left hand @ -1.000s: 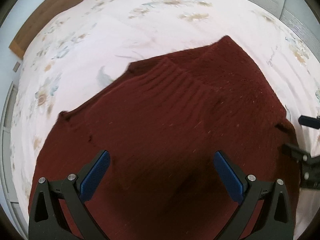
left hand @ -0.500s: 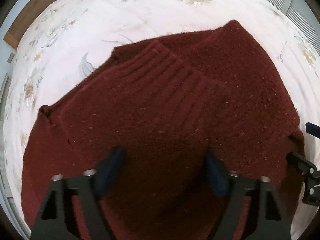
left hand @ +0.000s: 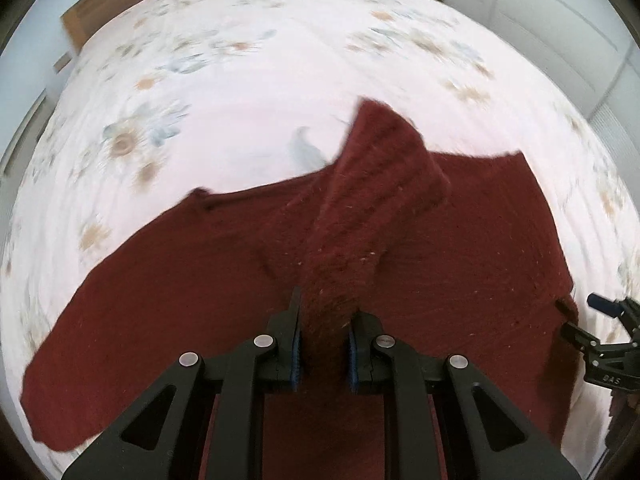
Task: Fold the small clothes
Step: 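Grasp the other sleeve cuff with the left tool and lift it, then lay the held sleeve across the body and open the left tool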
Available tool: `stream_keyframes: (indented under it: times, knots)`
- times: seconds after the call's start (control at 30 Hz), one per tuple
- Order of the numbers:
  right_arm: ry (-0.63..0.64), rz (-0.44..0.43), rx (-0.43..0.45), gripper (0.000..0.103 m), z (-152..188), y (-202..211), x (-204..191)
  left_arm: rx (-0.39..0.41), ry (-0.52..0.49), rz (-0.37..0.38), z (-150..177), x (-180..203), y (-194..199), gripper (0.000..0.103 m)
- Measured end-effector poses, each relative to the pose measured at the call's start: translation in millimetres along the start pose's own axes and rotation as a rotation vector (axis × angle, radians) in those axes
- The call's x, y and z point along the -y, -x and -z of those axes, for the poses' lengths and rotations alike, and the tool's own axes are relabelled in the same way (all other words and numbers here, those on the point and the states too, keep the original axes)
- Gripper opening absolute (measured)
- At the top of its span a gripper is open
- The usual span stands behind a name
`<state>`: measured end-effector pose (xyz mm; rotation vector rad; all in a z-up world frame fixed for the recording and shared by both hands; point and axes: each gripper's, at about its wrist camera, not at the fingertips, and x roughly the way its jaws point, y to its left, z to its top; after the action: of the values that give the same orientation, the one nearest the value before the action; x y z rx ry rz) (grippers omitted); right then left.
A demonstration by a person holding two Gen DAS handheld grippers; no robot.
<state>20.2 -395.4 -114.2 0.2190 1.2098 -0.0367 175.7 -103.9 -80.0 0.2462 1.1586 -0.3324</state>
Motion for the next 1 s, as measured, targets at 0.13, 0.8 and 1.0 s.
stream_keyframes:
  times: [0.13,0.8,1.0]
  knots:
    - [0.006,0.0,-0.003,0.085,2,-3,-4,0.029,0.064,-0.014,2,-23,11,0.015]
    - [0.036,0.011,-0.026,0.085,5,-7,-20,-0.111,0.38,0.079,50,-123,3,0.099]
    - [0.039,0.009,-0.03,0.085,5,-9,-24,-0.083,0.381,0.012,31,-154,11,0.102]
